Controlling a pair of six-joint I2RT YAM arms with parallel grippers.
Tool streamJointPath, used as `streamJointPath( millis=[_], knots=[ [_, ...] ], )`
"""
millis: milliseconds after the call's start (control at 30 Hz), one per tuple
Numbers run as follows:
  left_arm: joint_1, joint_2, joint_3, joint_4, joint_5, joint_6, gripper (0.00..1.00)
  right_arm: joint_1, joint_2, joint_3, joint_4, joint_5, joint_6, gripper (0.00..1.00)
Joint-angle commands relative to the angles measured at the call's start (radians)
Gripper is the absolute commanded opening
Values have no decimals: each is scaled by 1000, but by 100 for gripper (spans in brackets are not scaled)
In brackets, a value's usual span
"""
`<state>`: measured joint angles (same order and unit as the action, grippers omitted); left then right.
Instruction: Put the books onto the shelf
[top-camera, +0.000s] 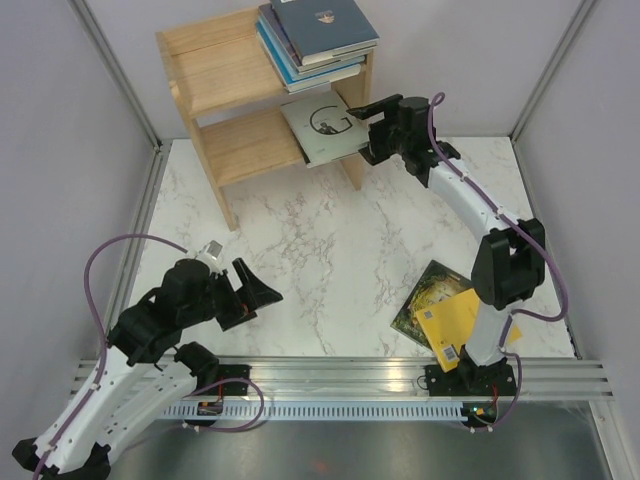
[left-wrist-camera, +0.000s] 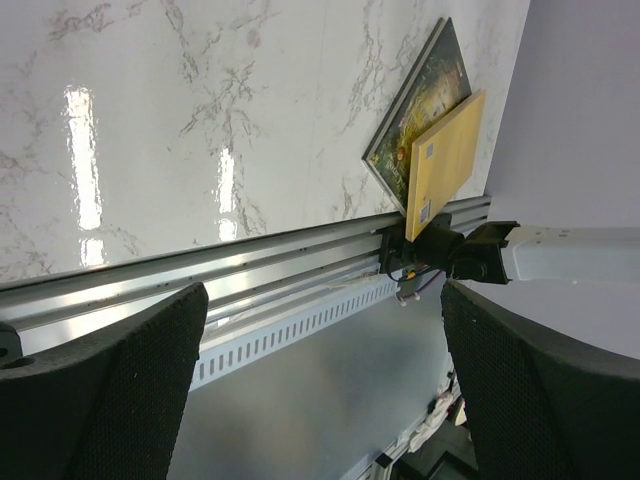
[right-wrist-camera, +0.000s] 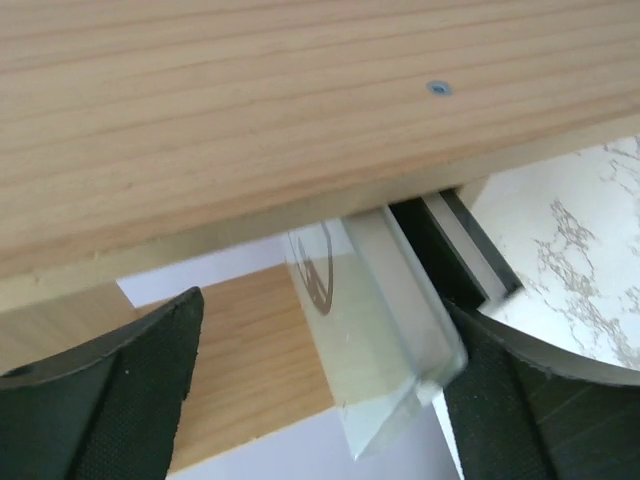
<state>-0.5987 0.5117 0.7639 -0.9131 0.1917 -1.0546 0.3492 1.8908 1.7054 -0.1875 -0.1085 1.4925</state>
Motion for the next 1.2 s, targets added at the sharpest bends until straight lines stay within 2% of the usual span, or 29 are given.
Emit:
streamJointPath(
  millis=[0, 133, 300, 400, 433, 467, 600, 633, 667, 767, 1167],
  knots=[
    [5, -18, 37, -38, -52, -22, 100, -13, -87, -58, -52, -42, -41, 96],
    [5, -30, 43, -55, -69, -15, 100, -27, -171, -154, -90, -82, -98, 98],
    [5, -24, 43, -58, -75, -13, 100, -29, -188, -187, -127, -148, -129, 98],
    [5, -18, 44, -58, -75, -12, 100, -19, -191, -190, -121, -169, -141, 89],
    [5, -18, 45, -58, -75, -12, 100, -16, -196, -187, -118, -171, -147, 84],
    [5, -18, 45, -58, -77, -13, 100, -13, -196, -182, -113, -169, -150, 66],
    [5, -18, 40, -58, -80, -16, 100, 0, -183, -164, -99, -186, -140, 29],
    [5, -18, 38, -58, -80, -16, 100, 2, -171, -153, -96, -189, -138, 16],
    [5, -16, 38, -58, -81, -16, 100, 4, -168, -148, -96, -192, -136, 13],
    [5, -19, 35, -58, -81, -18, 100, 8, -153, -132, -95, -192, -130, 9],
    [5, -22, 41, -61, -109, -8, 100, 17, -58, -70, -72, -207, -103, 7]
  ],
)
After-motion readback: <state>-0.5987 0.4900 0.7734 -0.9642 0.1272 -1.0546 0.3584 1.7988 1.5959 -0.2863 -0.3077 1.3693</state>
